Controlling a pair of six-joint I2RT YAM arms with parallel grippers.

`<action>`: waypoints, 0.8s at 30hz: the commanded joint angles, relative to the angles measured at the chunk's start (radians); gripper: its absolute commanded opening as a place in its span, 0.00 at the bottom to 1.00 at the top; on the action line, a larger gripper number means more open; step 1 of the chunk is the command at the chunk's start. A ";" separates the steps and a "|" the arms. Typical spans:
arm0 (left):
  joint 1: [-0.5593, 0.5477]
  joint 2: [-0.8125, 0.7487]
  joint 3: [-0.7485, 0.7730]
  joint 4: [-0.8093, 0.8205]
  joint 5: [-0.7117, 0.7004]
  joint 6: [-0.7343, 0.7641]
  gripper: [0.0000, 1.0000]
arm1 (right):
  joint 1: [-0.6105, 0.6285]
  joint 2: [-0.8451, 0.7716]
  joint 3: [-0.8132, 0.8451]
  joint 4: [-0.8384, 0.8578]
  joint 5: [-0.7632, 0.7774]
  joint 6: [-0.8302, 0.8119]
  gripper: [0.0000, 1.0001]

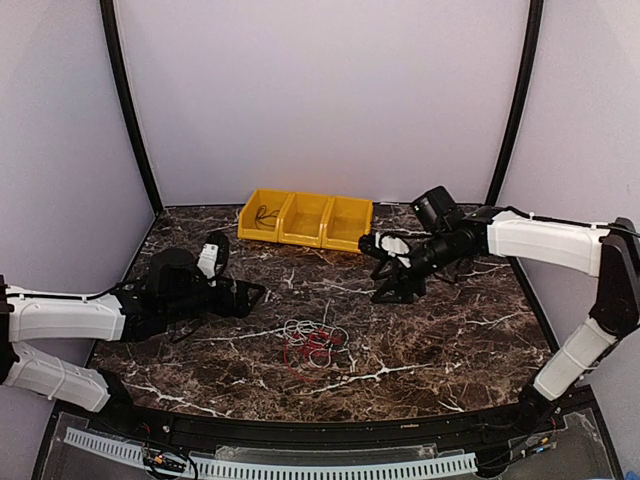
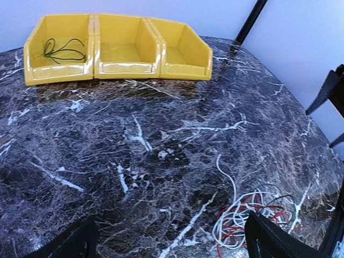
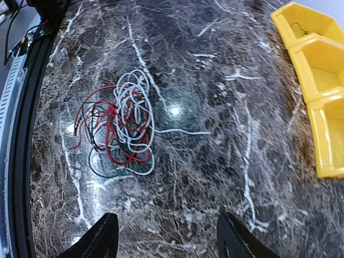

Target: Untangle the cables

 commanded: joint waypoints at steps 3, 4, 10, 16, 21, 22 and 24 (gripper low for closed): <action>-0.004 0.060 0.071 -0.167 -0.449 -0.240 0.99 | 0.137 0.130 0.123 -0.023 -0.023 -0.004 0.61; -0.002 0.090 0.092 -0.256 -0.535 -0.253 0.99 | 0.163 0.148 0.140 -0.025 -0.015 -0.002 0.61; 0.017 0.230 0.246 -0.514 -0.629 -0.336 0.99 | 0.223 0.238 0.213 -0.053 -0.018 -0.013 0.60; 0.002 0.201 0.208 -0.376 -0.502 -0.135 0.99 | 0.239 0.290 0.239 -0.058 -0.017 -0.016 0.60; -0.028 0.137 0.132 -0.216 -0.334 -0.101 0.99 | 0.244 0.318 0.227 -0.046 0.000 -0.015 0.59; -0.031 0.125 0.102 -0.195 -0.326 -0.103 0.99 | 0.244 0.325 0.226 -0.046 -0.004 -0.015 0.58; -0.035 0.092 0.079 -0.155 -0.309 -0.094 0.99 | 0.246 0.332 0.221 -0.035 -0.020 -0.012 0.57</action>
